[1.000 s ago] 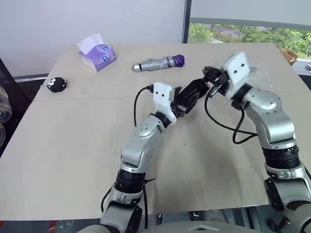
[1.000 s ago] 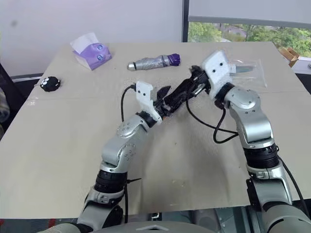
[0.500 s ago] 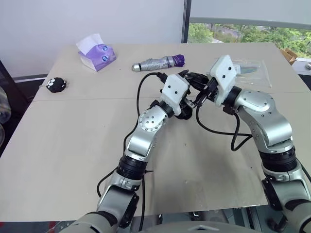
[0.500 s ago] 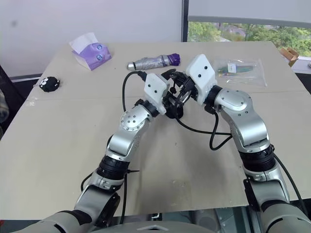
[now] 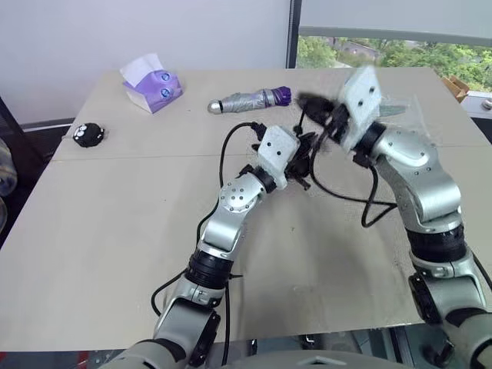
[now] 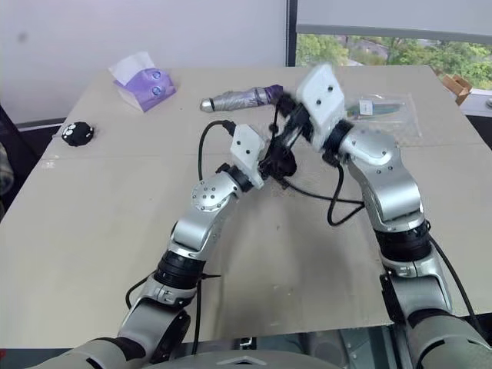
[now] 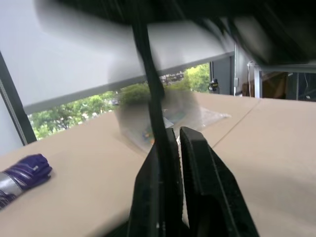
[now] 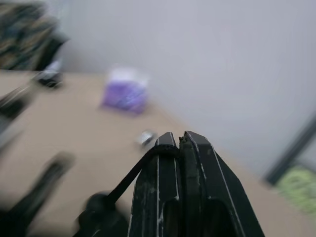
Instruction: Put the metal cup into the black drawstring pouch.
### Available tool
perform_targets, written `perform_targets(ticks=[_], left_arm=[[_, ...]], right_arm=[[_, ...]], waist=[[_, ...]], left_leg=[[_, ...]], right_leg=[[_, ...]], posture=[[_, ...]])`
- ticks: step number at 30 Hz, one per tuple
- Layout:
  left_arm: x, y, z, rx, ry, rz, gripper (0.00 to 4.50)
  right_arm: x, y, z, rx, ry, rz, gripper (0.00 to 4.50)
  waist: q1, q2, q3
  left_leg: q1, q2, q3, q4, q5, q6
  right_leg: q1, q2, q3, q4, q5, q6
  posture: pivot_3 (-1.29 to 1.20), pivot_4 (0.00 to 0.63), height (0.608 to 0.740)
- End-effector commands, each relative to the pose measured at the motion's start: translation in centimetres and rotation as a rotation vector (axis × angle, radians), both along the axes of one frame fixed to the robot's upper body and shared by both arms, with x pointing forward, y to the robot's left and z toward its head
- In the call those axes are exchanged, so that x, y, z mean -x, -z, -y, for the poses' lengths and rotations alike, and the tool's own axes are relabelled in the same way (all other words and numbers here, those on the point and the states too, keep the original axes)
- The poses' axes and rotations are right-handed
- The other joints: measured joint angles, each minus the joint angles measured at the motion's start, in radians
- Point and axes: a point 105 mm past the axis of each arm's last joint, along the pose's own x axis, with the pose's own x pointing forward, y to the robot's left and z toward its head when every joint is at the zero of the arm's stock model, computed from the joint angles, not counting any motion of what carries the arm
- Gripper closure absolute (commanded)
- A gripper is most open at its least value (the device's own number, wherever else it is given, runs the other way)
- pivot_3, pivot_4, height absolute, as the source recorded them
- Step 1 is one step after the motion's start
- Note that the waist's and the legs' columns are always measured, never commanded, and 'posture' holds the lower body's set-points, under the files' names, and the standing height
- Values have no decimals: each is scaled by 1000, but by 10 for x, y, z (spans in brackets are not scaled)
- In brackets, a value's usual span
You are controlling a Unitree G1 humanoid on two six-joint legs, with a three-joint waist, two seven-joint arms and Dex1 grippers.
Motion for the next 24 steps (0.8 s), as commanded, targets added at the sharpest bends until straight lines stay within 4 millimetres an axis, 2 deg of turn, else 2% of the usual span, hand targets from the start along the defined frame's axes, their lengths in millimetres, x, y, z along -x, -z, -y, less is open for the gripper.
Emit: perform_targets(ticks=[1,6,8,11,12,13,14,18,24], left_arm=[[-2,1,-3,-3,-22,14,4430],[-4,-1,-5,3,-27,27,4430],[-4,-11,-6,63,-21,37,4430],[3,-38,-7,137,33,110,4430],[4,-44,-8,137,34,138,3926],[5,-49,-9,132,28,166,3719],[5,-55,-9,125,25,196,3301],[8,-71,-8,129,28,264,3301],[11,-76,-7,149,37,277,3301]], right_arm=[[9,-52,25,-120,110,240,4500],[8,-58,27,-145,121,271,4500],[8,-50,19,-107,80,241,4500],[11,-33,2,-32,6,192,4500],[12,-29,-3,-14,-13,182,4500],[14,-26,-7,1,-31,172,4500],[15,-23,-10,14,-48,162,4500],[20,-13,-20,57,-102,130,4500],[24,-6,-26,94,-118,125,4500]], waist=[[2,0,0],[1,0,0],[0,0,0],[0,0,0],[0,0,0],[0,0,0],[0,0,0],[1,0,0],[1,0,0]], left_leg=[[0,0,0,0,0,0],[0,0,0,0,0,0],[0,1,0,-1,0,0],[0,1,0,-1,0,0],[0,1,0,-1,0,0],[0,1,0,-1,0,0],[0,1,0,0,0,0],[0,1,0,0,0,0],[0,1,0,0,0,0]], right_leg=[[0,0,0,0,0,0],[0,0,0,0,0,0],[0,0,0,0,0,0],[0,0,0,0,0,0],[0,0,-1,0,0,0],[0,0,-1,0,0,0],[0,0,-1,0,0,0],[0,0,0,0,0,0],[0,0,0,0,0,0]], posture=[[0,150,740],[0,150,740],[0,150,740],[0,150,740],[0,150,740],[0,150,740],[0,150,740],[0,150,740],[0,150,740]])
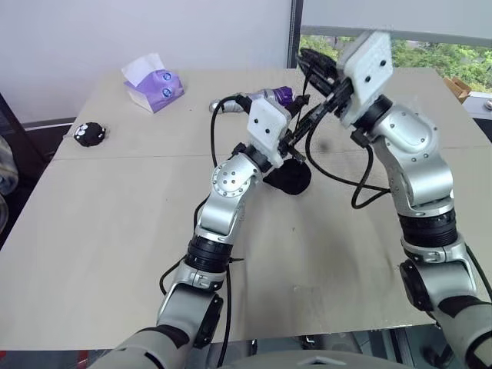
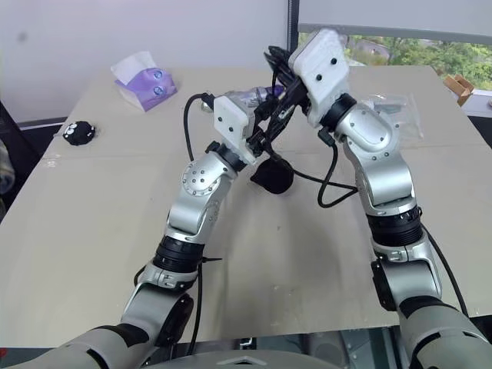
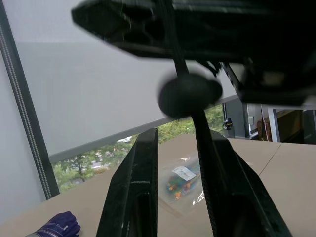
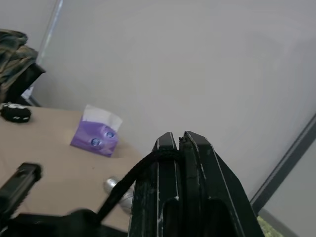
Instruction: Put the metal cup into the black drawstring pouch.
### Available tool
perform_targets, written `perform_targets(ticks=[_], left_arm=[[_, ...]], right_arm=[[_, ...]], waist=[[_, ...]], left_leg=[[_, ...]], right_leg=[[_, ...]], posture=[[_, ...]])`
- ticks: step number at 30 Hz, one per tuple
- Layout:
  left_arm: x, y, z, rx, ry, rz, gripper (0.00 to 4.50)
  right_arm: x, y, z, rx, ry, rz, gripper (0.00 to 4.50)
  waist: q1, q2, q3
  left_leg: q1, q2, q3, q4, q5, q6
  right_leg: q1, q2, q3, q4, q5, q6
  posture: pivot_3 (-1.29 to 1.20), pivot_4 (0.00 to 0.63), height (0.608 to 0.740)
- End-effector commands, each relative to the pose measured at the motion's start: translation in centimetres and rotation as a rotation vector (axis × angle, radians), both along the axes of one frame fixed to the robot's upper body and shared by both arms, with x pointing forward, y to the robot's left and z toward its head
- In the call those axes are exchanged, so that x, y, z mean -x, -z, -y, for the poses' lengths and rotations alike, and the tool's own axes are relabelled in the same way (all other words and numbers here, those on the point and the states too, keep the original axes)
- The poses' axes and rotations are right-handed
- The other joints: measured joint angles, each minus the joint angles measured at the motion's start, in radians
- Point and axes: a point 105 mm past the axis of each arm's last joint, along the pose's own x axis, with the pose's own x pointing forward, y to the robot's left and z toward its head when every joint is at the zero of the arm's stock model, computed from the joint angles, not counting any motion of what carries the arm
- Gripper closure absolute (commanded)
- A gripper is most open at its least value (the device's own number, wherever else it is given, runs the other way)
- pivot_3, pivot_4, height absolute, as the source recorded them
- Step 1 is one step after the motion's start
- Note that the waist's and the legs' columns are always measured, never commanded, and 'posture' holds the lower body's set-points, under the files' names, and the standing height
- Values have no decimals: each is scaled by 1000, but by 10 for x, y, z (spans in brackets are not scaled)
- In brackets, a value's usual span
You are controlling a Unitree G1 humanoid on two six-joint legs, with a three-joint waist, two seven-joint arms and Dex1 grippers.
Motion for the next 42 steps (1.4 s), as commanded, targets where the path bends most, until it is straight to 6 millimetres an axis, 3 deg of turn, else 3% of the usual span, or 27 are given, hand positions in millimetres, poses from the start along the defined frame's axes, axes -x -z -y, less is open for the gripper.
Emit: perform_targets(ticks=[1,9,21,22,24,29,30,35,39,42], left_arm=[[11,-23,1,39,21,90,3301],[17,-24,-8,40,2,99,3301],[23,-20,-10,22,9,68,3301],[23,-20,-10,24,10,67,3798],[22,-19,-10,22,8,65,4305],[21,-14,-9,7,5,51,4305],[20,-12,-8,-3,3,43,4305],[14,34,-3,-137,10,-81,4305],[13,67,-3,-218,3,-177,4305],[11,76,-6,-235,-12,-209,4305]], right_arm=[[10,-12,-2,1,-12,58,4500],[-1,-7,6,16,52,51,4500],[0,-4,5,17,51,41,4500],[0,-4,5,17,52,40,4500],[0,-3,6,17,54,40,4500],[-1,-6,8,7,69,51,4500],[-2,-11,11,-11,85,72,4500],[6,-85,60,-295,315,398,4500],[15,-104,81,-384,377,503,4500],[13,-96,76,-372,334,463,4500]], waist=[[0,0,0],[0,0,0],[0,0,0],[0,0,0],[0,0,0],[0,0,0],[0,0,0],[-1,1,0],[-1,1,0],[-3,1,1]], left_leg=[[0,0,0,0,0,0],[0,0,0,0,0,0],[0,0,0,0,0,0],[0,0,0,0,0,0],[0,0,0,0,0,0],[0,0,0,0,0,0],[0,0,0,0,0,0],[1,0,1,0,0,0],[0,0,1,0,0,-1],[1,0,1,-1,0,0]], right_leg=[[0,0,0,0,0,0],[0,0,0,0,0,0],[0,0,0,1,0,0],[0,0,0,1,0,0],[0,0,0,1,0,0],[0,0,0,1,0,0],[0,0,0,1,0,0],[0,0,1,1,0,0],[0,0,0,0,0,0],[0,0,1,0,0,0]], posture=[[0,150,740],[0,150,740],[0,150,740],[0,150,740],[0,150,740],[0,150,740],[0,150,740],[0,150,740],[0,150,740],[0,150,740]])
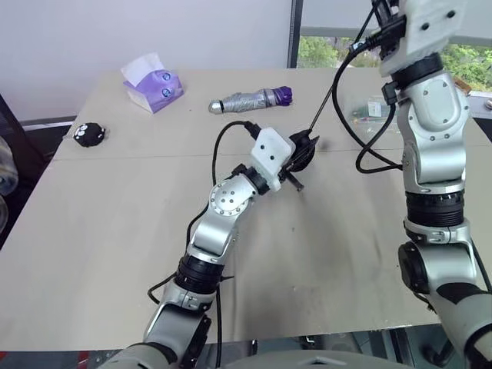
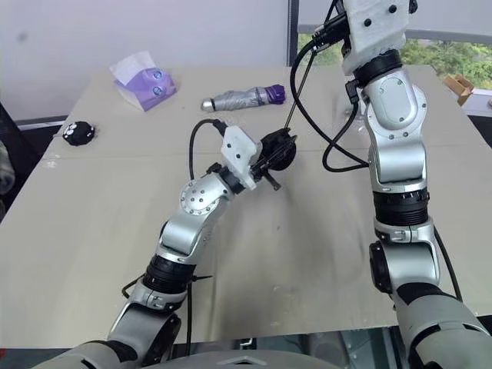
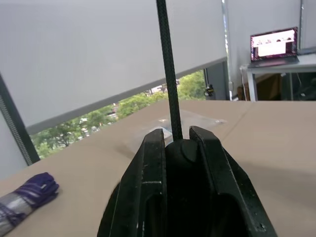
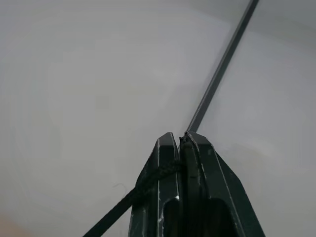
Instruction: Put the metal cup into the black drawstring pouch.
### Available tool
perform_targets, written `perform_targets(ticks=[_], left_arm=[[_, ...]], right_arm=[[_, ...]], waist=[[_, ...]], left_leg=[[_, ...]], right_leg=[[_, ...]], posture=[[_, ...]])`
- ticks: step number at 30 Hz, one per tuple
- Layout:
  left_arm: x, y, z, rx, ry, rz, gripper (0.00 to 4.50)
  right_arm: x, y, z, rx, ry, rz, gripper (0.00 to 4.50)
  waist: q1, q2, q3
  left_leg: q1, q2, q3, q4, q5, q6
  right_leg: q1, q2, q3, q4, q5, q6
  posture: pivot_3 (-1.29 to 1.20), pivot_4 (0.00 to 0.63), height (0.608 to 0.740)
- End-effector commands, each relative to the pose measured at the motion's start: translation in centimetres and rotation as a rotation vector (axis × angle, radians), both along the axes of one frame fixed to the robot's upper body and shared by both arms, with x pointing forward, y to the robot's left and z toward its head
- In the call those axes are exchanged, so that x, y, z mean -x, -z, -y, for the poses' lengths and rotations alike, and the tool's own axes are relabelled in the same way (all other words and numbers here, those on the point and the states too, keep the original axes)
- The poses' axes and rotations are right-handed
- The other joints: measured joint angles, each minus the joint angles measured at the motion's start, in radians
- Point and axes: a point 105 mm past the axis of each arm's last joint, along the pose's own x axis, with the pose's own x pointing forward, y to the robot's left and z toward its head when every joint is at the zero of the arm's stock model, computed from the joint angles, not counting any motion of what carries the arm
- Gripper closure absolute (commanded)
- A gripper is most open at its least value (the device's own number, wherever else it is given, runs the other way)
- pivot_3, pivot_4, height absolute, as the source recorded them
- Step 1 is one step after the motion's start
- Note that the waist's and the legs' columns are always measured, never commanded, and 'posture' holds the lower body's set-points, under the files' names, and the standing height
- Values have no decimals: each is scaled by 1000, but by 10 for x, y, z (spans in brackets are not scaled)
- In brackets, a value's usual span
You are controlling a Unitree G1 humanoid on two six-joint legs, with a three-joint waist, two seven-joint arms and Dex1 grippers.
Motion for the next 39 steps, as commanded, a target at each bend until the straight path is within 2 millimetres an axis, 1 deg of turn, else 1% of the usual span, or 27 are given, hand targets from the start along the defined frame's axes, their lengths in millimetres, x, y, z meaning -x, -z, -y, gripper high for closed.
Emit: perform_targets(ticks=[1,2,3,4,5,6,8,9,10,12,14,16,19,20,21,22,23,25,28,30,32,34,37,39], left_arm=[[-6,29,-8,-69,-33,-92,4305],[-6,27,-8,-69,-27,-82,4305],[-5,26,-8,-70,-22,-75,3289],[-4,22,-8,-61,-12,-65,2918],[-3,18,-8,-46,-2,-57,2444],[-1,15,-7,-29,8,-54,1937],[1,12,-7,-11,18,-53,963],[6,14,-8,-3,34,-76,334],[14,18,-10,-14,61,-95,245],[33,31,-25,-61,87,-137,245],[41,38,-39,-85,77,-173,245],[51,52,-58,-113,55,-235,175],[75,75,-78,-116,59,-364,175],[81,80,-82,-107,56,-399,175],[88,90,-91,-125,41,-426,175],[94,98,-100,-141,21,-452,175],[95,105,-112,-110,-33,-492,175],[95,113,-130,-39,-129,-549,175],[90,118,-152,31,-277,-575,175],[91,119,-160,64,-313,-595,175],[93,117,-164,63,-320,-596,175],[95,116,-164,45,-318,-588,175],[97,116,-163,19,-304,-577,175],[99,116,-162,5,-299,-574,175]], right_arm=[[20,-19,11,-62,-42,88,4500],[18,-13,6,-46,-71,54,4500],[17,-8,3,-37,-90,34,4500],[16,2,-4,-15,-139,-18,4500],[16,12,-12,3,-185,-68,4500],[16,23,-18,20,-231,-124,4500],[17,36,-26,46,-285,-193,4500],[18,44,-28,66,-294,-219,4500],[20,56,-31,88,-313,-264,4500],[18,88,-27,130,-318,-386,4500],[16,110,-19,151,-310,-471,4500],[17,135,-12,185,-319,-567,3854],[23,162,-2,188,-346,-673,2808],[24,168,0,180,-356,-703,2375],[28,181,5,179,-370,-760,1983],[31,194,9,184,-383,-808,1486],[36,208,15,164,-411,-870,1082],[44,230,27,136,-437,-932,1082],[58,248,42,171,-495,-909,1082],[65,265,55,185,-523,-974,1082],[71,279,70,191,-533,-1029,1082],[73,282,83,183,-527,-1023,1082],[70,283,96,166,-506,-1012,1082],[69,284,101,166,-496,-1012,1082]], waist=[[-1,0,0],[-1,0,0],[-1,0,0],[-1,0,0],[-1,0,0],[-1,0,0],[0,0,0],[0,0,0],[0,0,0],[-2,0,0],[-2,1,0],[0,1,1],[-2,1,1],[-2,1,1],[-2,1,1],[-1,1,1],[0,1,1],[5,1,1],[8,1,1],[5,1,1],[3,0,1],[2,0,1],[1,0,1],[1,0,1]], left_leg=[[0,0,0,0,0,0],[1,0,0,0,0,0],[1,0,0,0,0,0],[1,0,0,0,0,0],[1,0,0,0,0,0],[1,1,-1,0,0,0],[1,2,-1,0,0,0],[1,2,-1,0,0,0],[0,2,-1,0,0,0],[0,2,-1,0,0,1],[1,4,0,-2,0,0],[1,4,0,-1,0,0],[2,4,0,-1,0,0],[2,4,0,-1,0,0],[3,4,1,-1,0,0],[3,4,1,-1,0,0],[3,3,1,-1,0,0],[3,3,0,-1,-1,1],[3,3,0,0,0,1],[3,2,0,1,0,1],[4,2,1,2,0,1],[4,2,1,2,0,1],[4,2,0,1,0,1],[4,2,0,1,0,1]], right_leg=[[0,0,0,0,0,0],[0,0,0,1,0,0],[0,0,0,1,0,0],[0,0,0,1,0,0],[0,0,0,1,0,0],[0,0,0,1,0,0],[0,0,0,1,0,0],[0,0,0,1,0,0],[0,0,0,1,0,0],[0,-1,0,0,0,0],[0,-1,0,-1,0,0],[0,-2,0,0,0,0],[0,-2,0,1,-1,0],[0,-3,0,1,-3,-4],[0,-3,0,1,-3,-4],[0,-3,0,1,-3,-4],[1,-4,0,1,-3,-4],[1,-4,-1,0,-3,-4],[1,-5,-1,0,-3,-4],[2,-5,0,0,-3,-4],[2,-5,0,0,-3,-4],[2,-4,1,0,-3,-4],[2,-3,1,0,-3,-4],[2,-2,0,0,-3,-4]], posture=[[0,150,740],[0,150,740],[0,150,740],[0,150,740],[0,150,740],[0,150,740],[0,150,740],[0,150,740],[0,150,740],[0,150,740],[0,150,740],[0,150,740],[0,150,740],[0,150,740],[0,150,740],[0,150,740],[0,150,740],[0,150,740],[0,150,740],[0,150,740],[0,150,740],[0,150,740],[0,150,740],[0,150,740]])
